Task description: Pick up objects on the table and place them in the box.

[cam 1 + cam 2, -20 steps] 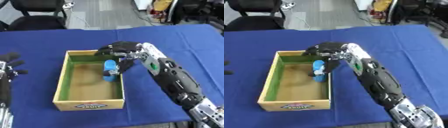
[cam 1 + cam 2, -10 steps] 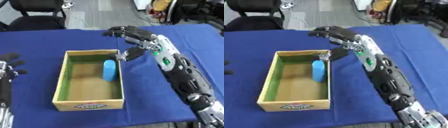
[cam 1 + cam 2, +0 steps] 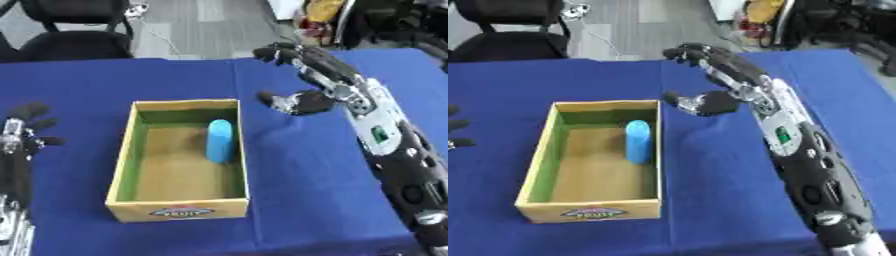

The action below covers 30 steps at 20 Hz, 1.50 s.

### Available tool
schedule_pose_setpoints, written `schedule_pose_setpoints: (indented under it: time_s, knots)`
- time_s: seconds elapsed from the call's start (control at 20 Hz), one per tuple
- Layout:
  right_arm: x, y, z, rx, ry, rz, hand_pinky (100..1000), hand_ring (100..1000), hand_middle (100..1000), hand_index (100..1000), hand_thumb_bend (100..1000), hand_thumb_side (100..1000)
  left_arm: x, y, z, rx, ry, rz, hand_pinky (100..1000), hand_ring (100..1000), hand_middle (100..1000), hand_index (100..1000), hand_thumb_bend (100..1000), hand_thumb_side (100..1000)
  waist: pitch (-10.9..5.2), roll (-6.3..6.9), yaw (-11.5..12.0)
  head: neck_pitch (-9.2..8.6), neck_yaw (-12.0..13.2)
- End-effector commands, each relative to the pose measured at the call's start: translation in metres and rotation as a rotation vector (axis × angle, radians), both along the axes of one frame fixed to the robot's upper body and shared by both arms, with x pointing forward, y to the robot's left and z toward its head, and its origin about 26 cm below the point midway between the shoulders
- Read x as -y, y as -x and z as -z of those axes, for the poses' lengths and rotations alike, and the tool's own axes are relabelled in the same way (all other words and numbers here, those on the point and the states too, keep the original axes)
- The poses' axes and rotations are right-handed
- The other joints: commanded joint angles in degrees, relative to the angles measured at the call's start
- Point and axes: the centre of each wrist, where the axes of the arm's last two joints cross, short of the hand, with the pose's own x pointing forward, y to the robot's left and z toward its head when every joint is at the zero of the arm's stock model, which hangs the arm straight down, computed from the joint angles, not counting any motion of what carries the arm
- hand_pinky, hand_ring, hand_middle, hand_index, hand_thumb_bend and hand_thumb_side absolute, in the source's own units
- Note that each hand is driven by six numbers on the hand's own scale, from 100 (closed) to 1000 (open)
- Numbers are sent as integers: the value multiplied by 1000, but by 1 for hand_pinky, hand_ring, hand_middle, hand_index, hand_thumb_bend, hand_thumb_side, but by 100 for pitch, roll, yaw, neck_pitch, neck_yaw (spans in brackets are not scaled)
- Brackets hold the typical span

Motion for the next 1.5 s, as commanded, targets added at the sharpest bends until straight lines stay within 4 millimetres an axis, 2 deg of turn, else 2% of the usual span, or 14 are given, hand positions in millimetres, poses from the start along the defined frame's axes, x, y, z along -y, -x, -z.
schedule_pose_setpoints:
  time_s: [0.05, 0.4, 0.7, 0.95, 1.5]
  knots:
    - [17, 3, -12, 34, -1, 53, 727, 804, 823, 948, 403, 836, -1, -2, -7, 21, -12, 3, 575, 723, 800, 861, 475, 1000, -46, 12, -15, -21, 48]
    - [41, 10, 1, -1, 15, 133, 728, 800, 820, 945, 394, 837, -1, -2, -7, 22, -12, 4, 576, 724, 800, 860, 473, 1000, -27, 11, -6, -21, 74]
    - [62, 17, 11, -19, 5, 217, 725, 790, 806, 943, 342, 820, -1, -2, -7, 23, -11, 3, 577, 724, 800, 858, 473, 1000, -18, 9, 3, -21, 104]
    - [68, 26, 19, -18, -42, 264, 723, 774, 771, 931, 277, 809, 0, -3, -7, 22, -10, 6, 578, 723, 800, 858, 471, 1000, -11, 13, 3, -21, 116]
    - [80, 46, 37, -40, -140, 375, 725, 768, 756, 921, 258, 804, 0, -3, -7, 22, -11, 5, 578, 724, 801, 858, 469, 1000, -6, 27, -43, -21, 151]
